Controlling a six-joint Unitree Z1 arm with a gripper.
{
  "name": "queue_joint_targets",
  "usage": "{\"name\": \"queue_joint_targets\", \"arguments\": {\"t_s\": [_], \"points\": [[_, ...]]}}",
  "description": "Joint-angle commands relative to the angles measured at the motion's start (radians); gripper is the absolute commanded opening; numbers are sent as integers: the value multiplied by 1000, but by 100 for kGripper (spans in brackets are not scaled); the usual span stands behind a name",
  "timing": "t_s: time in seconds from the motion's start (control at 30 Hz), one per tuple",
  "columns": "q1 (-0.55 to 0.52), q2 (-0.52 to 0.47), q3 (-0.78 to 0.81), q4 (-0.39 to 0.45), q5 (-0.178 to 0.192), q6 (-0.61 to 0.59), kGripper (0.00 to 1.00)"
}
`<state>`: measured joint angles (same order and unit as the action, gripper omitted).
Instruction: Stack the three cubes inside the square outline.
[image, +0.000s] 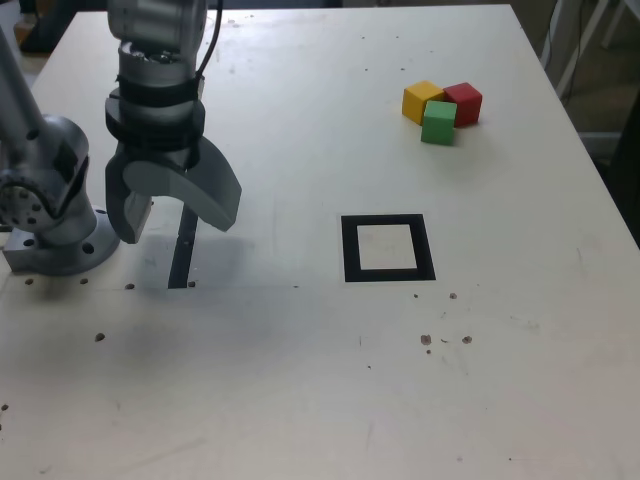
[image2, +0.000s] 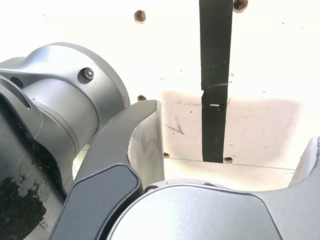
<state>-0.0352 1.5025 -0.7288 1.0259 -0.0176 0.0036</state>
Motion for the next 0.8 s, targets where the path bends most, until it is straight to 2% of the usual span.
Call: {"name": "queue_joint_targets", "arguments": {"t_s": [0.0, 0.23, 0.5, 0.77], "points": [[-8, 3, 0, 1, -1, -1, 99], [-14, 2, 1, 2, -1, -1, 99], [-10, -1, -14, 31, -19, -8, 99], [58, -23, -69, 103, -23, 99, 99]]}}
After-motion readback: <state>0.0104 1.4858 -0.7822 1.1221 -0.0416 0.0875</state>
